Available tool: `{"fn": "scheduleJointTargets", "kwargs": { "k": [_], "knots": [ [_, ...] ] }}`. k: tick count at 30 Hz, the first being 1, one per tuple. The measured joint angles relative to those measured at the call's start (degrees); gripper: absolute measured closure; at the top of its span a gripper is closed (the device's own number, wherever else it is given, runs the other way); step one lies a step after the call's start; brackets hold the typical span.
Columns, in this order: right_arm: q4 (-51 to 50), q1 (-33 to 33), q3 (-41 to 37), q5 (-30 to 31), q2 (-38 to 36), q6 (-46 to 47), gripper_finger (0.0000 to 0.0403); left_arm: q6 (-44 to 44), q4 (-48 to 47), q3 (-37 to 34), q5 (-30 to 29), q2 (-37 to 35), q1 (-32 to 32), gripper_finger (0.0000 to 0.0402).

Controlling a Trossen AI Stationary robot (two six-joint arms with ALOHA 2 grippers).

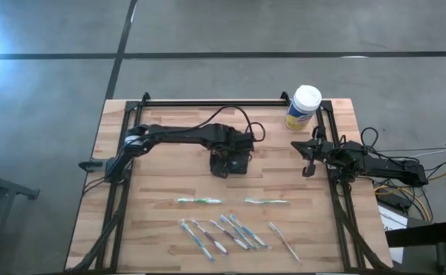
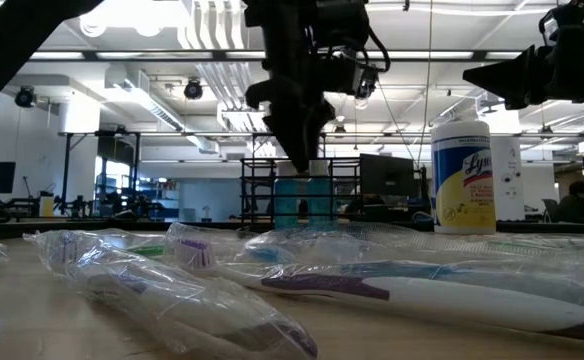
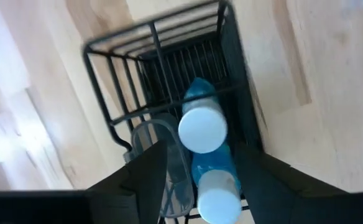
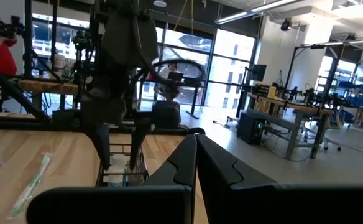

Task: Pick & Place toothbrushing station
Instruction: Put the right green toothbrush into the wire organizer

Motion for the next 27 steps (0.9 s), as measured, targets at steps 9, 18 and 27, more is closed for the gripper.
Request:
{"fn": "scheduleJointTargets", "kwargs": {
  "k": [9, 18, 27],
  "knots": [
    [0.02, 0.0, 0.0, -0.01, 0.0, 0.85, 0.0394, -1.25, -5.23, 5.27, 0.1, -0.2, -0.02, 0.0209],
    [-0.09, 0.01, 0.0, -0.28, 0.03, 1.76, 0.0394, -10.04, -15.01, 10.04, 0.12, -7.43, 0.25, 0.022],
    [-0.24, 0.01, -0.01, -0.28, 0.13, 1.55, 0.0394, -17.14, 12.99, -22.22, 0.25, -38.34, 0.52, 0.0294]
  ]
}}
